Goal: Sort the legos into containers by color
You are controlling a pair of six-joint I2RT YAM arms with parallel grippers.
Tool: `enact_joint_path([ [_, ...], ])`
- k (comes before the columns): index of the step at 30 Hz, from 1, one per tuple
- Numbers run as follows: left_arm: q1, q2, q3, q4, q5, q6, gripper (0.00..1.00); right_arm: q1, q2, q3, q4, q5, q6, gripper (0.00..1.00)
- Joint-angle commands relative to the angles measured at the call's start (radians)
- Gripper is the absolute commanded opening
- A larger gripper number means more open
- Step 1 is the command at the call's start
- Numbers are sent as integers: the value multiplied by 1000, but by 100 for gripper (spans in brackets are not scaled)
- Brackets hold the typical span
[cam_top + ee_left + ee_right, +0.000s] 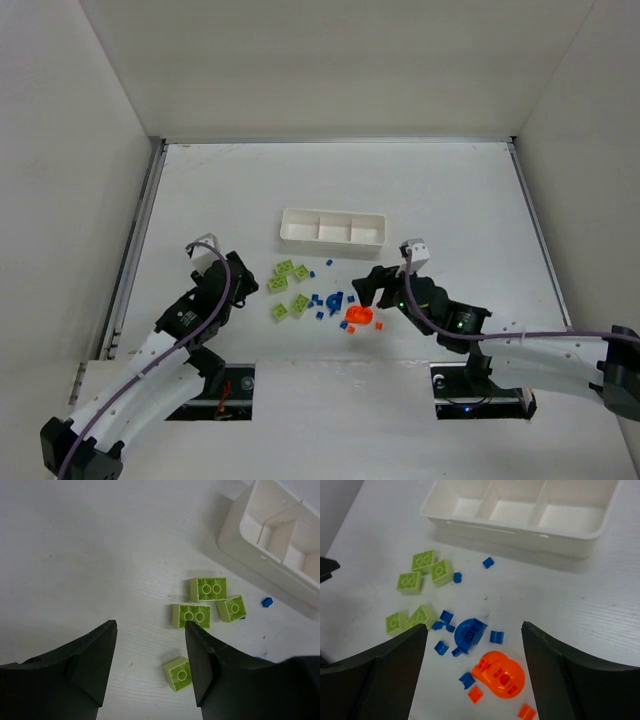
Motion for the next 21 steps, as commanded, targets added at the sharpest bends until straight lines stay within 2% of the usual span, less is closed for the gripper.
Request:
enact_joint_path([
  [1,18,15,-20,35,53,-22,57,-92,-99,-39,-18,-11,37,83],
  [2,18,17,-18,44,59,-17,57,-112,-111,-48,-18,-12,31,83],
  [4,14,15,-15,75,65,0,57,-174,-123,-57,-20,-17,41,77],
  [5,2,11,-27,98,65,3,56,-204,-122,-56,-25,-41,50,69],
  [6,-8,9,-40,121,62,10,54,-224,-111,-53,-20,-76,57,56],
  [8,-22,24,-50,150,63,24,51,-237,-90,-45,-12,-116,61,42],
  [10,-57,44,-57,179,79,20,46,-235,-26,-7,-9,-182,54,22],
  [11,-63,44,-58,186,79,20,45,-235,-19,-2,-9,-187,52,21],
  [13,-97,44,-75,213,82,15,37,-197,53,45,-5,-224,25,17],
  [17,-141,64,-98,238,80,-6,17,-79,236,149,30,-235,-1,19],
  [21,-167,98,-94,238,82,-22,17,7,404,240,86,-235,-41,26],
])
